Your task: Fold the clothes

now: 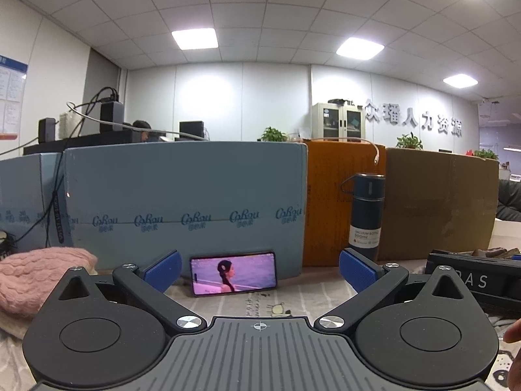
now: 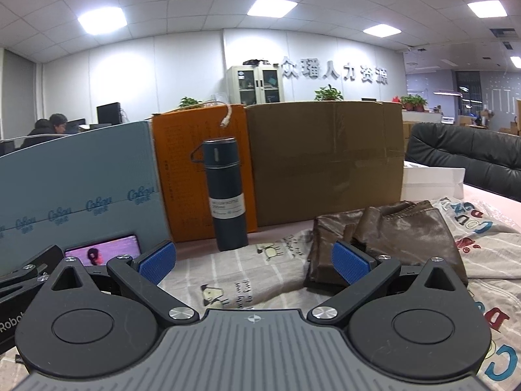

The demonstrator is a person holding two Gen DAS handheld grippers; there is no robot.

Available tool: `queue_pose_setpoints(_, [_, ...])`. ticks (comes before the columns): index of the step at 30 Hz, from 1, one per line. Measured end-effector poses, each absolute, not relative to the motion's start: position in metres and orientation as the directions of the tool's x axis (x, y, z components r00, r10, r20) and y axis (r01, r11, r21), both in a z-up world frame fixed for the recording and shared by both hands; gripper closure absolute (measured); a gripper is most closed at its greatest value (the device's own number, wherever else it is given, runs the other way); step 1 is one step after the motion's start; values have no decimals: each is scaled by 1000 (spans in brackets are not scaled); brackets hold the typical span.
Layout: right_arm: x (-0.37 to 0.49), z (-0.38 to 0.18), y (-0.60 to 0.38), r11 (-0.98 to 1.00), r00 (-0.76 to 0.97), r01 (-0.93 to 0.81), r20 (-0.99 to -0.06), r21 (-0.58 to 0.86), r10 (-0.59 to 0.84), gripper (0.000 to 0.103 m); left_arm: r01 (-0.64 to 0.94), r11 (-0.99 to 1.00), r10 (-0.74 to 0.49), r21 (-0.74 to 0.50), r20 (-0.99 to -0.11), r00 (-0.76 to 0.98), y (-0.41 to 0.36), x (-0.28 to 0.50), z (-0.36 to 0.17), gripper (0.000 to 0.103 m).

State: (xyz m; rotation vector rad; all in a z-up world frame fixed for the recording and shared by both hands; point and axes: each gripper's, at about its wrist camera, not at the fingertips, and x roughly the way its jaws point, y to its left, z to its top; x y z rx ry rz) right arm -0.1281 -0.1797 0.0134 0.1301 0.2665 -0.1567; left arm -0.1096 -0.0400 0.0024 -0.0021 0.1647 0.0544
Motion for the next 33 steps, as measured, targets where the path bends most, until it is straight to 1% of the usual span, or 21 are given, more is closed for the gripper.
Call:
queue_pose_setpoints(2, [-129,13,-174,982,953,152,-281,115,-115,0,-60,998,58,-5,-163,985,-31,-112,2,0])
queue_pose_setpoints(6, [-126,9,-162,978,943,111,-330,178,-47,0,-102,995,98,-18,-163,982,-12,-116,-4,0])
queue_pose_setpoints(9, [-126,5,-147,979,944,61,-330,196,7,0,-133,990,124,-53,-152,981,10,-120,-8,0])
queue_pose_setpoints(12, [-125,4,-132,976,941,-16,-328,216,87,0,-164,978,148,-125,-128,981,40,-125,-10,0])
queue_pose_setpoints(16, [-124,10,-101,968,929,-151,-308,199,208,0,-186,964,175,-190,-71,982,88,-137,-6,0])
queue_pose_setpoints(19, [-120,19,-73,948,903,-262,-299,180,307,0,-254,942,256,-219,-16,966,131,-151,2,0])
queue_pose_setpoints(23, [-108,32,-35,873,819,-419,-312,250,482,0,-355,898,376,-260,35,926,195,-170,14,0])
queue_pose_setpoints(26, [-102,40,-7,823,772,-484,-298,297,562,0,-410,875,438,-257,64,897,238,-182,24,0])
queue_pose_setpoints(29, [-96,46,22,773,738,-563,-242,295,630,0,-433,856,475,-282,102,874,277,-191,32,0])
queue_pose_setpoints(31, [-89,47,44,749,716,-606,-226,268,660,0,-429,839,484,-335,98,870,300,-191,29,0])
queue_pose_setpoints(33, [-80,44,67,728,696,-637,-218,253,685,0,-383,823,448,-420,65,892,322,-184,16,0])
